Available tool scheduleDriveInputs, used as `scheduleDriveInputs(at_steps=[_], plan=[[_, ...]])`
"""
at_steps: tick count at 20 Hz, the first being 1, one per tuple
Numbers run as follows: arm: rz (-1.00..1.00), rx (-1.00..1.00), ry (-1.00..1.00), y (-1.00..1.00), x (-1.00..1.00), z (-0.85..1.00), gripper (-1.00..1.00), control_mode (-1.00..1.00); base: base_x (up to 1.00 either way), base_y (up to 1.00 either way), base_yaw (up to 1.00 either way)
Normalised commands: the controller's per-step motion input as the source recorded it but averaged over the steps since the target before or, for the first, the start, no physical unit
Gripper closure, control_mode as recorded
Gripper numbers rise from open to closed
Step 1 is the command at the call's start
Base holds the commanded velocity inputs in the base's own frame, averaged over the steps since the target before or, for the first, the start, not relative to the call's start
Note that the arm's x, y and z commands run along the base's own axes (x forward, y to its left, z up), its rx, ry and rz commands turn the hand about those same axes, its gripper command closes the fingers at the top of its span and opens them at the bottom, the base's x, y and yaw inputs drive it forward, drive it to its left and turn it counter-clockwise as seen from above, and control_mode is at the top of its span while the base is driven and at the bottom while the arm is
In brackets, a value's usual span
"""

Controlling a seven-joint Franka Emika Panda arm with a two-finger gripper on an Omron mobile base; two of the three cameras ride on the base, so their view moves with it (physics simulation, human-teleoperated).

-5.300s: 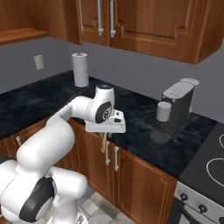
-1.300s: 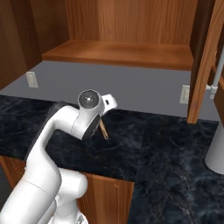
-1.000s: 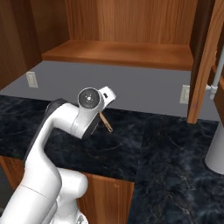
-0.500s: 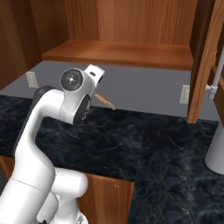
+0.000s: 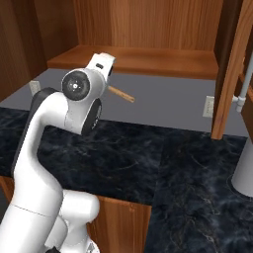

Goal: Organize the utensils by type. Pick up the wooden spoons from the counter and place them in the open cabinet. Then pick up the metallic utensils from the counter and place them in the open drawer.

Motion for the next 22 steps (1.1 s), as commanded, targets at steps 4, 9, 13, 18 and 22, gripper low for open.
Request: scheduleDriveInputs(at_steps=[4,9,13,18,22], plan=[[-0.02,-0.08,-0.06,0.00,0.13,0.51,1.00,-1.00,0.00,0.00,0.00],[-0.03,-0.06,0.07,0.04,0.36,0.54,1.00,-1.00,0.00,0.00,0.00],[0.00,0.00,0.21,0.02,0.29,0.64,1.00,-1.00,0.00,0.00,0.00],[0.02,0.00,0.08,0.00,0.39,0.42,1.00,-1.00,0.00,0.00,0.00],[0.07,0.00,0.04,0.00,0.41,0.14,1.00,-1.00,0.00,0.00,0.00]])
